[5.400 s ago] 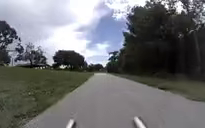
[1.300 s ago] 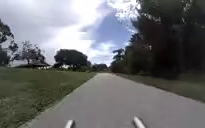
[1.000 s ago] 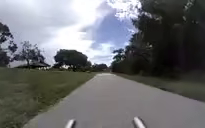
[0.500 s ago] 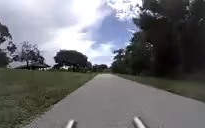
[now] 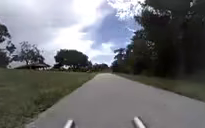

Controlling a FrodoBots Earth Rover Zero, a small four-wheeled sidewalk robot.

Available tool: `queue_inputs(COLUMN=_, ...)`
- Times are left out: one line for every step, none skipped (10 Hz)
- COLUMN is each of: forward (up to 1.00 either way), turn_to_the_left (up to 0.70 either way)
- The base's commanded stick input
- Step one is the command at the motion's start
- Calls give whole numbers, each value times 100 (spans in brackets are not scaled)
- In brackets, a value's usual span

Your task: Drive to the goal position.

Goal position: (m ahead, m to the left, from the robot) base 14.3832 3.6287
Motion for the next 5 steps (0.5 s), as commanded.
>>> queue_inputs(forward=70, turn_to_the_left=0)
queue_inputs(forward=70, turn_to_the_left=0)
queue_inputs(forward=70, turn_to_the_left=0)
queue_inputs(forward=70, turn_to_the_left=0)
queue_inputs(forward=70, turn_to_the_left=0)
